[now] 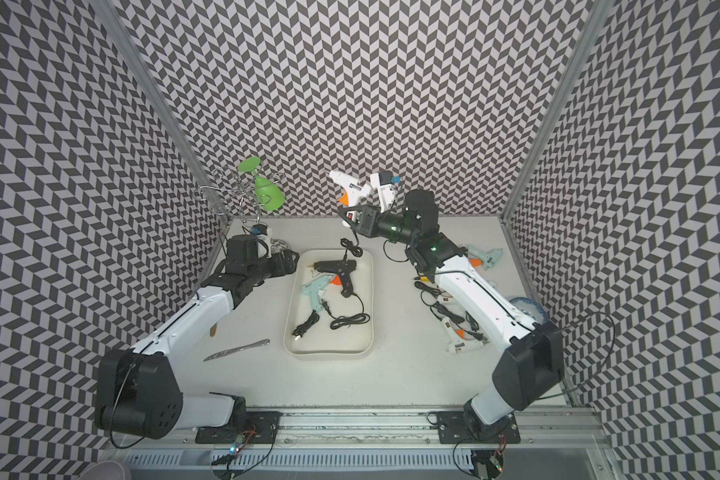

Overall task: Put the hot melt glue gun into the storage box
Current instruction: Place the hot melt adhesive gun in the storage box.

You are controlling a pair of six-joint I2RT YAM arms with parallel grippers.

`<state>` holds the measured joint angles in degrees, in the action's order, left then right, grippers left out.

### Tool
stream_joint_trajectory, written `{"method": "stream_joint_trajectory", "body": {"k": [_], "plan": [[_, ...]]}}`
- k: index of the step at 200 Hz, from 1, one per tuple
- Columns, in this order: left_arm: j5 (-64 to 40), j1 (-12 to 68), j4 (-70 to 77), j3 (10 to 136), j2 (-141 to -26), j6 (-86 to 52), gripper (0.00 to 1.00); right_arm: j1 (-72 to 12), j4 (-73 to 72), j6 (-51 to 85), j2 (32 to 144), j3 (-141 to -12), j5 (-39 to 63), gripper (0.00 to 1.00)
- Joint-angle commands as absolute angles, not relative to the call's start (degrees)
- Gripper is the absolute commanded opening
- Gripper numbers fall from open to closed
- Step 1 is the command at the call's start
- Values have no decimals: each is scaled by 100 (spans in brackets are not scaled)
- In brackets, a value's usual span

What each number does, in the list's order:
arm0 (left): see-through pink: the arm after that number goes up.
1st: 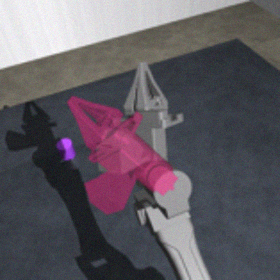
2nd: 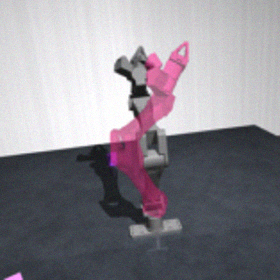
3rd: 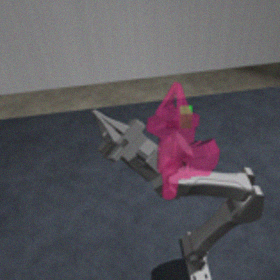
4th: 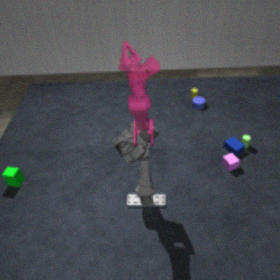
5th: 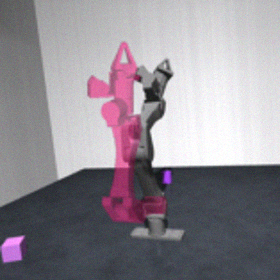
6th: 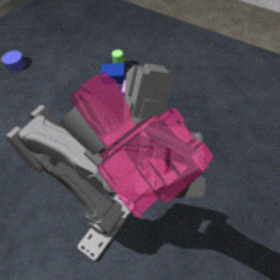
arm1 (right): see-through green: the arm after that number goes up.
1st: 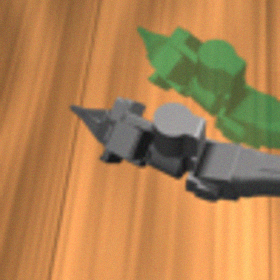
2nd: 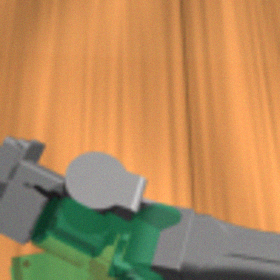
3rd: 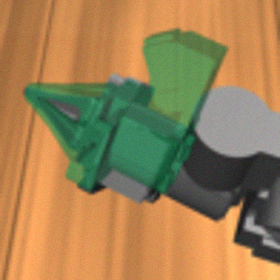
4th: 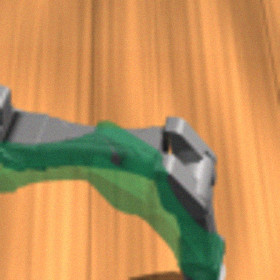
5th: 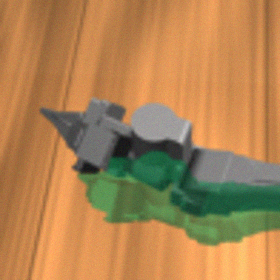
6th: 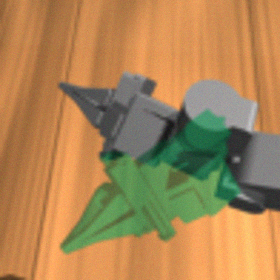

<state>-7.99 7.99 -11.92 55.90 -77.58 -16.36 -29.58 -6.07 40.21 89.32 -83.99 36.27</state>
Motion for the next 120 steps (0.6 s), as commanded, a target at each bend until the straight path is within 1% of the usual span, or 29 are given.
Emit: {"method": "stream_joint_trajectory", "body": {"k": [1, 20, 32, 67, 80, 101, 120], "plan": [[-890, 609, -1081, 5503, -7535, -1546, 89, -3123, -1279, 4279, 9056, -8054, 3701, 24], [-940, 450, -1072, 5430, -7506, -1522, 89, -3294, -1526, 4229, 9306, -7485, 3693, 24], [-986, 378, -1072, 5410, -7502, -1516, 89, -3314, -1684, 4198, 9561, -7147, 3933, 25], [-1081, 343, -1046, 5341, -7497, -1552, 89, -3408, -2057, 4096, 10240, -6603, 4264, 25], [-1116, 340, -1032, 5299, -7493, -1562, 89, -3455, -2124, 4071, 10284, -6615, 4283, 25], [-1128, 340, -1032, 5230, -7464, -1582, 89, -3545, -1756, 3903, 10264, -6974, 4250, 25], [-1107, 343, -1056, 5221, -7453, -1560, 89, -3644, -1705, 4133, 10183, -7304, 4300, 25]]}}
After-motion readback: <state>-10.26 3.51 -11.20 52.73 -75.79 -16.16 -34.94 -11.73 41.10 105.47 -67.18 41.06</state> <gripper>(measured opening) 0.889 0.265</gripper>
